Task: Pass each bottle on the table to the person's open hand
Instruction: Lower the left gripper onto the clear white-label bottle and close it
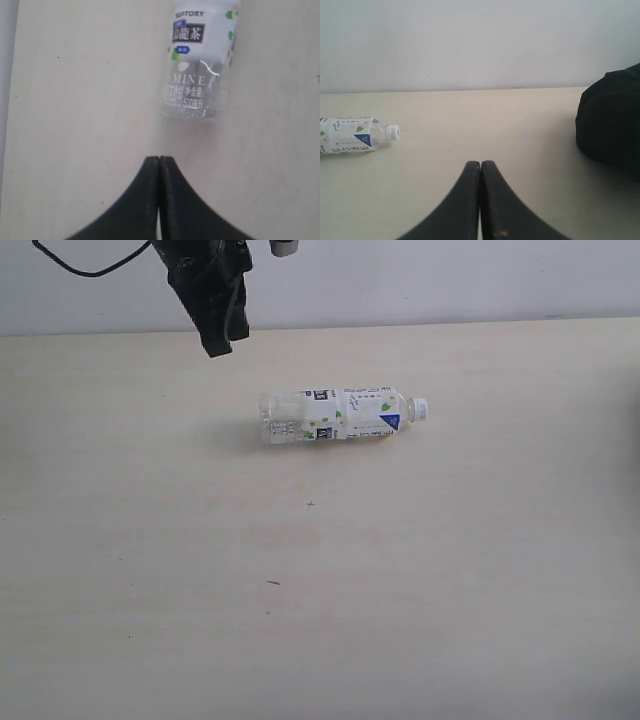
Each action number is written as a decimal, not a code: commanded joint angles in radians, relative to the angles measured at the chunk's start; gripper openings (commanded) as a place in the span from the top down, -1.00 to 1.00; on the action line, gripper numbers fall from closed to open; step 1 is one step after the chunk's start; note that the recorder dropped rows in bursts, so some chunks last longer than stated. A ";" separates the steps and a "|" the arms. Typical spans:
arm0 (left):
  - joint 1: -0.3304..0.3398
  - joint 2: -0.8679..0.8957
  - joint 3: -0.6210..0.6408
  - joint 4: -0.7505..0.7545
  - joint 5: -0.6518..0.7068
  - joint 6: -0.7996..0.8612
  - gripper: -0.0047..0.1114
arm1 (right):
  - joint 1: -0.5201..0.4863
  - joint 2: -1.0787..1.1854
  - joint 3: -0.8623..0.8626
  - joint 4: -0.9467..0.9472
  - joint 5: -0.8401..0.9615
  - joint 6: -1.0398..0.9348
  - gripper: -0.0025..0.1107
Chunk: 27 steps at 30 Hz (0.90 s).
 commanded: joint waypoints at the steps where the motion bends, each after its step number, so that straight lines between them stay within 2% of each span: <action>1: 0.003 0.026 -0.026 -0.013 0.057 0.106 0.92 | -0.005 -0.005 0.004 -0.001 -0.005 -0.001 0.96; 6: 0.003 0.049 -0.026 -0.042 0.032 0.102 0.92 | -0.005 -0.005 0.004 -0.001 -0.005 -0.001 0.96; 10: 0.001 0.060 -0.026 -0.145 -0.033 0.063 0.89 | -0.005 -0.005 0.004 -0.001 -0.005 -0.001 0.96; 13: -0.013 0.070 -0.026 -0.204 -0.047 0.083 0.60 | -0.005 -0.005 0.004 -0.001 -0.005 -0.001 0.96; 15: -0.030 0.085 -0.026 -0.197 -0.065 0.085 0.30 | -0.005 -0.005 0.004 -0.001 -0.005 -0.001 0.96; 18: -0.047 0.107 -0.026 -0.189 -0.102 0.087 -0.31 | -0.005 -0.005 0.004 -0.001 -0.005 -0.001 0.96; 20: -0.058 0.126 -0.026 -0.184 -0.143 0.087 -0.55 | -0.005 -0.005 0.004 -0.001 -0.005 -0.001 0.96; 27: -0.073 0.177 -0.026 -0.137 -0.184 0.080 -0.56 | -0.005 -0.005 0.004 -0.004 -0.005 -0.001 0.96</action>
